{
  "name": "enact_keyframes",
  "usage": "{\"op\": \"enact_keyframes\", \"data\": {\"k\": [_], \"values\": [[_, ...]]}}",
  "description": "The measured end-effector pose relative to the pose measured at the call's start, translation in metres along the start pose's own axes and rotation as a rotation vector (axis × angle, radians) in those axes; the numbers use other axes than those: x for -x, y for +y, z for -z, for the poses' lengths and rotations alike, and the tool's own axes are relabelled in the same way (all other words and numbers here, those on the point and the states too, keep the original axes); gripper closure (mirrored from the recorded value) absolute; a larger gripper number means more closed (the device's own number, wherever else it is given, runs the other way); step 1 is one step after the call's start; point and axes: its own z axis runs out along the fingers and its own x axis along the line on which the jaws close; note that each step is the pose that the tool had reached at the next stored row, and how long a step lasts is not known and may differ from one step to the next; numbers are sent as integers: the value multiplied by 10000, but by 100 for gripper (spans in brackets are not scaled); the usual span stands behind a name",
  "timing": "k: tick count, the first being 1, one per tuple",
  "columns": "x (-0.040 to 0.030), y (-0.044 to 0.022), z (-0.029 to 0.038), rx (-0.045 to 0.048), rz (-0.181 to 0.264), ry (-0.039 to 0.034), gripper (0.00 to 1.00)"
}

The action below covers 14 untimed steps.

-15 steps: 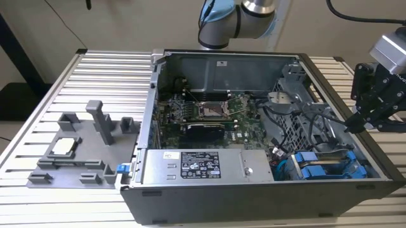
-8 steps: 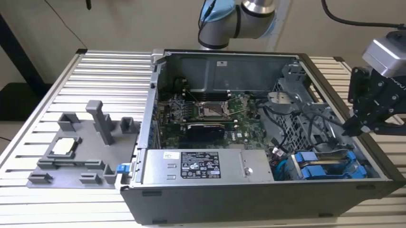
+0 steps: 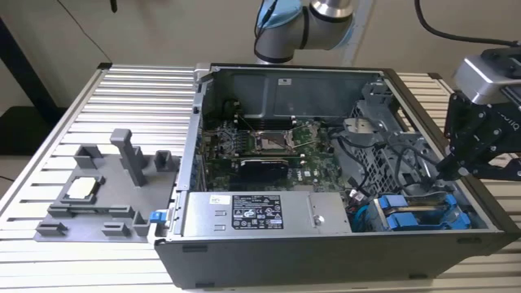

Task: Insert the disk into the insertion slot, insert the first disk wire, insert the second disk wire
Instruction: 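Insert the first disk wire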

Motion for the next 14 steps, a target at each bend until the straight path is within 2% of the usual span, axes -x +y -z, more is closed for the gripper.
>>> {"op": "enact_keyframes", "data": {"k": [5, 9, 10, 14], "values": [[21, 44, -52, 10, -33, 241, 81], [30, 47, -80, 26, -29, 552, 81], [29, 47, -84, 28, -29, 602, 81], [29, 48, -85, 29, -29, 607, 81]]}}
